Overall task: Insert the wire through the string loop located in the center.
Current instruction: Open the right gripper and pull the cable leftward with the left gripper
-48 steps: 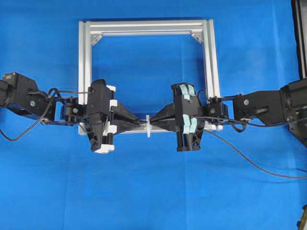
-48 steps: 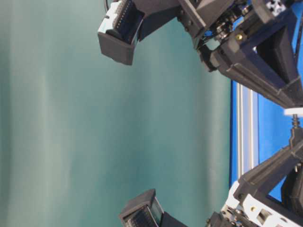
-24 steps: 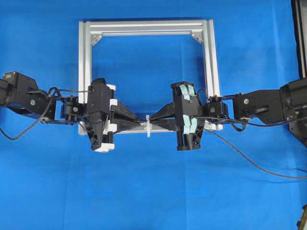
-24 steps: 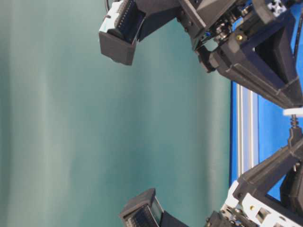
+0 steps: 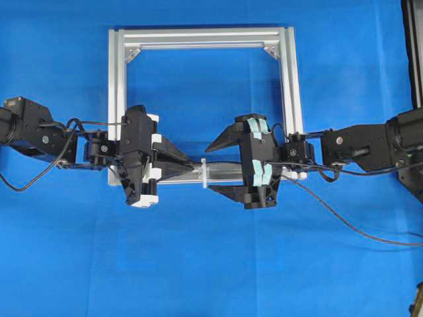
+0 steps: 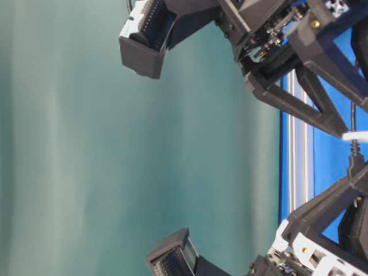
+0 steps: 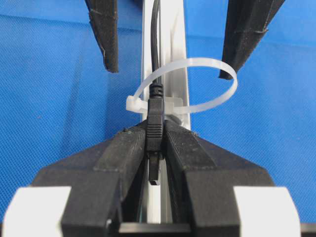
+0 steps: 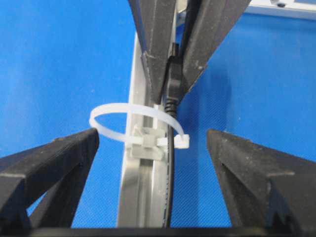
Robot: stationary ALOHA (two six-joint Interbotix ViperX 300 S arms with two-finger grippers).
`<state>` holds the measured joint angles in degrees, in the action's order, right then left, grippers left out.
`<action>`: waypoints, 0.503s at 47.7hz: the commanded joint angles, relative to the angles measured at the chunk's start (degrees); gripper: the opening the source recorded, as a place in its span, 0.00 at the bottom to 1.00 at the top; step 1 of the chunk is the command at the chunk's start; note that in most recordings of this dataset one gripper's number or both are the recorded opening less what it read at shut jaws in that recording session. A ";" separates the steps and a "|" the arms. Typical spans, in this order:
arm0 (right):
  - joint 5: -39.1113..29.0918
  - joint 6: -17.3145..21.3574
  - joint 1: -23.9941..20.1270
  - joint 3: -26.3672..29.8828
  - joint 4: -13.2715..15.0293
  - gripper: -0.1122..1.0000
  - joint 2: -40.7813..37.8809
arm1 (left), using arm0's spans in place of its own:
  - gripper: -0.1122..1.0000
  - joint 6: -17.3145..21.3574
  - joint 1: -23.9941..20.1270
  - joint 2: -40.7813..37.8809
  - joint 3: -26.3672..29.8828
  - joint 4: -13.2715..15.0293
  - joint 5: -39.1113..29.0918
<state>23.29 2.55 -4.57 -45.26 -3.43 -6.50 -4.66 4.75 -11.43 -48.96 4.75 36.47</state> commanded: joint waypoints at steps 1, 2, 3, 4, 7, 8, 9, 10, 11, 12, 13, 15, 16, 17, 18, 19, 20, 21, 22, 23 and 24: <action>0.35 0.09 -0.09 0.35 0.00 0.92 0.79 | 0.17 0.09 -0.35 1.49 0.44 0.00 0.26; 0.35 0.09 -0.18 0.35 0.00 0.92 0.79 | 0.17 0.09 -0.35 1.49 0.53 0.09 0.26; 0.35 0.09 -0.09 0.44 0.00 0.92 0.79 | 0.17 0.09 -0.35 1.49 0.44 0.09 0.26; 0.35 0.09 -0.18 0.35 0.00 0.93 0.79 | 0.17 0.09 -0.26 1.58 0.35 0.09 0.26; 0.35 0.09 -0.18 0.35 0.00 0.93 0.79 | 0.17 0.09 -0.35 1.85 -0.09 0.09 0.09; 0.26 0.09 -0.18 0.35 0.00 0.93 0.79 | 0.17 0.09 -0.35 2.11 -0.35 0.09 0.00; 0.35 0.09 -0.09 0.35 0.00 0.93 0.79 | 0.17 0.09 -0.26 2.46 -0.70 0.09 -0.09; 0.35 0.09 -0.09 0.35 0.00 0.93 0.79 | 0.17 0.09 -0.35 2.90 -1.14 0.09 -0.18; 0.26 0.09 -0.09 0.35 0.00 0.93 0.79 | 0.17 0.09 -0.35 3.43 -1.58 0.09 -0.18; 0.26 0.09 -0.09 0.35 0.00 0.93 0.88 | 0.17 0.09 -0.26 4.04 -2.20 0.09 -0.18; 0.26 0.09 -0.09 0.26 -0.09 0.93 0.97 | 0.17 0.09 -0.18 4.75 -2.81 0.09 -0.18; 0.26 0.09 -0.09 0.09 -0.09 0.93 1.23 | 0.17 0.09 -0.09 6.24 -4.04 0.09 -0.26; 0.26 0.09 -0.18 0.00 -0.09 0.93 1.32 | 0.17 0.09 0.09 7.47 -5.19 0.09 -0.18; 0.26 0.09 -0.09 0.00 0.00 0.93 1.41 | 0.17 0.00 0.26 8.44 -5.89 0.09 -0.26; 0.18 0.09 -0.09 -0.09 0.00 0.93 1.67 | 0.17 0.00 0.35 9.40 -6.68 0.09 -0.26; 0.18 0.09 -0.09 -0.09 0.00 0.93 1.76 | 0.17 -0.18 0.53 10.20 -7.56 0.09 -0.35; 0.18 0.09 -0.09 -0.18 0.00 0.93 1.85 | 0.17 -0.26 0.62 11.07 -8.44 0.09 -0.44; 0.18 0.09 -0.18 -0.26 0.00 0.93 2.02 | 0.17 -0.35 0.70 11.95 -9.40 0.09 -0.62; 0.18 0.09 -0.09 -0.35 0.00 0.93 2.20 | 0.17 -0.53 0.88 12.83 -10.28 0.09 -0.79; 0.18 0.09 -0.09 -0.35 0.00 0.93 2.37 | 0.17 -0.79 1.05 14.15 -11.78 0.09 -1.05; 0.18 0.09 -0.09 -0.44 0.00 0.93 2.55 | 0.17 -0.79 1.23 15.03 -12.74 0.09 -1.23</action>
<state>23.29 2.55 -4.57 -45.97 -3.43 -6.06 -5.19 5.54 -1.05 -58.89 4.75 35.51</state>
